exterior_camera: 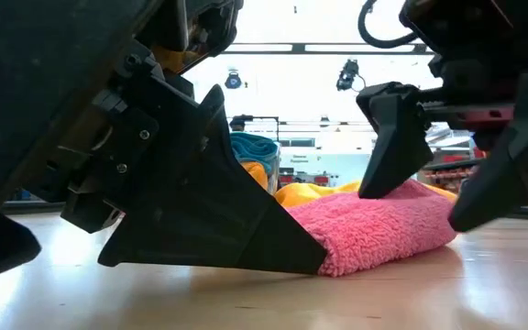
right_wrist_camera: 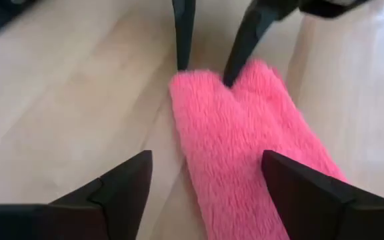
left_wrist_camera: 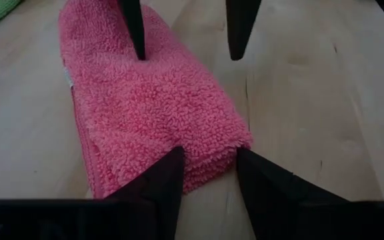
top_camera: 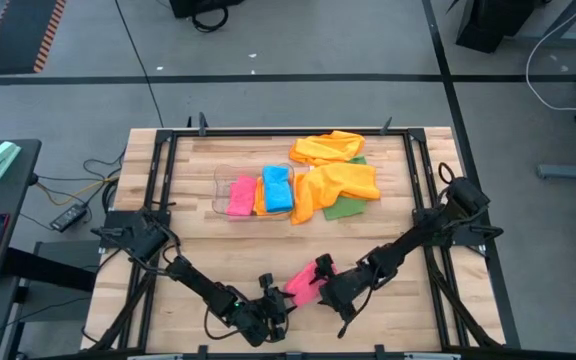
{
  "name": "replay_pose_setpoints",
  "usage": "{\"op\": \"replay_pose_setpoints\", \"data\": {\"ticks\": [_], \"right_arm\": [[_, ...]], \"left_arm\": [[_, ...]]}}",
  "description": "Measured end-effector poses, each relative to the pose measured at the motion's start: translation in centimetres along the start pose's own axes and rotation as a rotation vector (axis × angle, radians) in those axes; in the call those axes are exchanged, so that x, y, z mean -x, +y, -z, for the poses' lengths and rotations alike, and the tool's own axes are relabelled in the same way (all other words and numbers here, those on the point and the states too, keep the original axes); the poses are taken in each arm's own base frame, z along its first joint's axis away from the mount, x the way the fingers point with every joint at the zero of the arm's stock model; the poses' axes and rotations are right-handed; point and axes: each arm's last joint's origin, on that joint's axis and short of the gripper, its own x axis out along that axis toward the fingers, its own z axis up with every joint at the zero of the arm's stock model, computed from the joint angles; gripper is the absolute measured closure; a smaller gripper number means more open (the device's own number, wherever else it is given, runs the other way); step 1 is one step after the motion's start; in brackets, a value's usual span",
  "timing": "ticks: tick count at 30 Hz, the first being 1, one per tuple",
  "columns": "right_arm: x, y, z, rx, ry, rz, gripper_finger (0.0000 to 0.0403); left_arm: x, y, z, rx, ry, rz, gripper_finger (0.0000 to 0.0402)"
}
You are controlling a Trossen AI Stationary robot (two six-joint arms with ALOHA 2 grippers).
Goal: Fold microfiber towels
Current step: Put the folded pink microfiber cloth into the transparent bin
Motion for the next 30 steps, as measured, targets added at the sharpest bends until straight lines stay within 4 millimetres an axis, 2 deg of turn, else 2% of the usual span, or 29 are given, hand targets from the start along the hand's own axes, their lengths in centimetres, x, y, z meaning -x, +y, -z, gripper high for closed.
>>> {"op": "replay_pose_setpoints", "data": {"ticks": [4,11,19,25,30], "right_arm": [[-0.1,-0.4,0.6,-0.028,0.058,0.010,0.0100],[0.4,-2.2,0.4,-0.228,0.079,-0.005,0.0101],[3.1,-3.8,0.2,-0.317,0.158,-0.027,0.0102],[4.9,-4.4,-1.0,-0.302,0.084,-0.014,0.0103],[4.2,-2.5,-2.2,-0.126,-0.060,0.021,0.0103]], "left_arm": [[0.2,0.0,0.0,-0.007,0.014,0.009,0.0257],[0.6,-0.3,0.1,-0.016,0.029,0.028,0.0254],[0.9,-0.5,0.3,-0.017,0.035,0.031,0.0264],[0.9,-0.5,0.3,-0.015,0.037,0.034,0.0259],[1.0,-0.5,0.3,-0.014,0.037,0.035,0.0261]]}}
